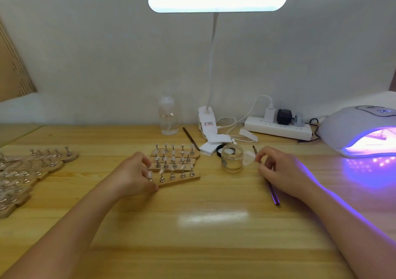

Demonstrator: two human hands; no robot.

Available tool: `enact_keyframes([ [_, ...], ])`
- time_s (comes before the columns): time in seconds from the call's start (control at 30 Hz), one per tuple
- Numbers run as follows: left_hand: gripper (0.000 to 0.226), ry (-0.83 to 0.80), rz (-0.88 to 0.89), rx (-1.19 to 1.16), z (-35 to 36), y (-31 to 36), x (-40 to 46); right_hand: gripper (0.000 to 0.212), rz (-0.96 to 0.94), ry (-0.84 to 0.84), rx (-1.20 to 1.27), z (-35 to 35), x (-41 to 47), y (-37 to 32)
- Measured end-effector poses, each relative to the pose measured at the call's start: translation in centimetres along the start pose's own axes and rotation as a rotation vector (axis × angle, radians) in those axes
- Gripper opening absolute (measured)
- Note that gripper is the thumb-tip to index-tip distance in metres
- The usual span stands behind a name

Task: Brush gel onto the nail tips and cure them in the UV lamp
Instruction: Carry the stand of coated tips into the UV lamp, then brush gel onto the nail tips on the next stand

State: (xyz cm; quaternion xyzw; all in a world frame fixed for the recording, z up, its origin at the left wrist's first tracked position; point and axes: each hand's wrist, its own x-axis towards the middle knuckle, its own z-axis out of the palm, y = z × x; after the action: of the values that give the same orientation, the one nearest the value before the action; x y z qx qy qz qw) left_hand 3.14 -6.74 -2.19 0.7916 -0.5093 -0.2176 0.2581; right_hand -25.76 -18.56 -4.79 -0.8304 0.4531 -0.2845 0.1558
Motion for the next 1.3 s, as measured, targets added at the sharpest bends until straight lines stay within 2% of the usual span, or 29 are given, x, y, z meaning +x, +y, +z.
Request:
enact_keyframes([
  [0.07,0.038,-0.019,0.018,0.023,-0.1,0.0,-0.1,0.025,0.029,0.138,0.232,0.1,0.1,0.2],
  [0.17,0.029,-0.097,0.063,0.132,-0.5,0.4,-0.4,0.026,0.184,0.261,0.553,-0.1,0.2,0.3],
  [0.23,0.024,-0.143,0.104,0.192,-0.5,0.5,-0.6,0.028,0.296,0.278,0.79,-0.5,0.4,0.3],
  [0.37,0.023,-0.173,0.177,0.247,-0.3,0.9,-0.9,0.028,0.379,0.292,1.316,-1.1,0.4,0.3],
  [0.5,0.024,-0.258,0.232,0.26,-0.5,1.3,-1.4,0.031,0.418,0.295,1.617,-1.5,0.1,0.4],
  [0.57,0.024,-0.335,0.258,0.249,-0.4,1.7,-1.9,0.034,0.442,0.299,1.669,-1.6,0.1,0.5],
  [0.63,0.024,-0.34,0.304,0.244,0.2,2.2,-2.2,0.035,0.442,0.295,1.709,-1.6,0.1,0.6],
  [0.7,0.024,-0.294,0.368,0.223,1.3,2.8,-2.3,0.031,0.429,0.293,1.75,-1.6,0.2,0.7],
  [0.8,0.026,-0.209,0.442,0.104,3.5,3.3,-2.2,0.013,0.401,0.299,1.776,-1.6,0.4,0.8],
  [0.9,0.028,-0.11,0.476,-0.003,5.4,3.7,-1.5,0.011,0.422,0.326,1.749,-1.5,0.5,1.0],
  [1.03,0.039,-0.073,0.449,-0.178,7.1,5.0,-0.3,0.031,0.499,0.378,1.668,-1.4,0.5,0.8],
  [1.17,0.042,-0.007,0.405,-0.315,8.9,5.5,0.2,0.048,0.486,0.401,1.638,-1.5,0.5,0.7],
  [1.3,0.031,0.029,0.431,-0.359,9.2,5.3,0.3,0.051,0.486,0.388,1.601,-1.3,0.6,0.5],
])
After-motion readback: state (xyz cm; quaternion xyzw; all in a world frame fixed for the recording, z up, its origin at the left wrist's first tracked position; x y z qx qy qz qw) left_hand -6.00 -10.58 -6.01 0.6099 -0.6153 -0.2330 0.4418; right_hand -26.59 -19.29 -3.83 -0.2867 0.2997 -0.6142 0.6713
